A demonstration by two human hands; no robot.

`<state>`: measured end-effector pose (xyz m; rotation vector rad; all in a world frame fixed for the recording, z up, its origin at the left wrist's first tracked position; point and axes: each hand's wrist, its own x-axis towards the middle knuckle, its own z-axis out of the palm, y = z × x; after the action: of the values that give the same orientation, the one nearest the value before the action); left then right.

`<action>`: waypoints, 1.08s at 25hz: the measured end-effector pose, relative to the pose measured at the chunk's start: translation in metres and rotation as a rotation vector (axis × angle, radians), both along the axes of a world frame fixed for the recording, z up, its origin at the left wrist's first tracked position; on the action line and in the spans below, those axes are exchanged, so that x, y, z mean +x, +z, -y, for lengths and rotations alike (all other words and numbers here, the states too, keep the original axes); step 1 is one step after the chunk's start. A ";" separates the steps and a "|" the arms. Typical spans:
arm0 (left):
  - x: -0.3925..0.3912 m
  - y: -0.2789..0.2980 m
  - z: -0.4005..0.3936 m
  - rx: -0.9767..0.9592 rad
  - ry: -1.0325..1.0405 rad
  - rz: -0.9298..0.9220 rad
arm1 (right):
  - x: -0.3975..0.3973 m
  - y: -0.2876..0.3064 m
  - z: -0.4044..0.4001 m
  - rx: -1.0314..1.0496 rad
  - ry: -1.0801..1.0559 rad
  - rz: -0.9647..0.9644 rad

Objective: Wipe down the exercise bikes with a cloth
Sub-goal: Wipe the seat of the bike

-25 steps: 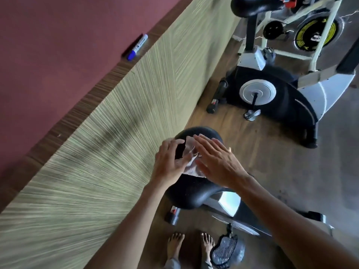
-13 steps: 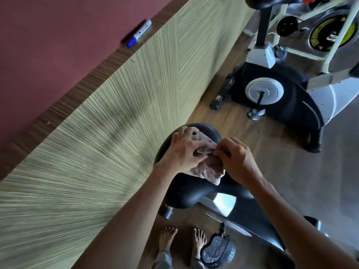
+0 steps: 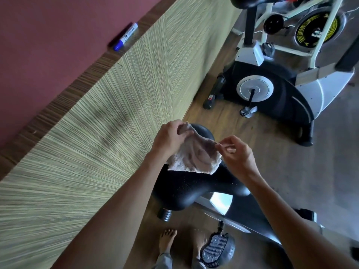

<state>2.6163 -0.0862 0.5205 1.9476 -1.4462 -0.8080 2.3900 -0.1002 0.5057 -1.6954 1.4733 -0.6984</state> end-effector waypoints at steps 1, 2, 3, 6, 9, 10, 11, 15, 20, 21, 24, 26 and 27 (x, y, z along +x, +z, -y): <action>-0.002 -0.003 -0.002 -0.009 0.040 0.082 | 0.003 -0.001 0.001 0.030 0.025 -0.006; -0.003 -0.005 -0.006 -0.056 0.065 0.183 | 0.005 -0.002 0.002 0.068 0.046 -0.013; -0.005 -0.007 -0.011 -0.157 0.062 0.287 | 0.006 -0.003 0.003 0.073 0.053 -0.037; -0.013 -0.024 -0.036 -0.232 -0.295 0.446 | 0.010 -0.007 -0.001 -0.144 0.025 -0.129; -0.011 -0.046 -0.051 -0.018 -0.470 0.554 | 0.016 -0.010 0.002 -0.215 0.063 -0.145; -0.010 -0.048 -0.049 0.001 -0.463 0.589 | 0.018 -0.010 0.003 -0.207 0.076 -0.156; -0.009 -0.049 -0.046 0.018 -0.461 0.623 | 0.019 -0.011 0.005 -0.199 0.079 -0.167; 0.005 -0.045 -0.052 0.005 -0.129 0.447 | 0.023 -0.004 -0.005 -0.458 0.178 -0.366; 0.007 -0.052 -0.065 0.069 0.394 0.042 | 0.055 -0.014 0.002 -0.529 0.808 -0.541; 0.004 -0.052 -0.061 0.084 0.412 -0.001 | 0.059 -0.020 0.006 -0.484 0.855 -0.604; 0.000 -0.050 -0.056 0.098 0.386 0.049 | 0.059 -0.034 0.019 -0.360 0.786 -0.668; 0.000 -0.050 -0.056 0.069 0.335 0.105 | 0.069 -0.033 0.029 -0.260 0.633 -0.625; 0.000 -0.050 -0.057 0.056 0.305 0.141 | 0.076 -0.032 0.034 -0.219 0.567 -0.606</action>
<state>2.6161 -0.0293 0.4704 2.2358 -1.1711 -0.5883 2.4665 -0.1337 0.4733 -2.4958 1.2031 -0.0269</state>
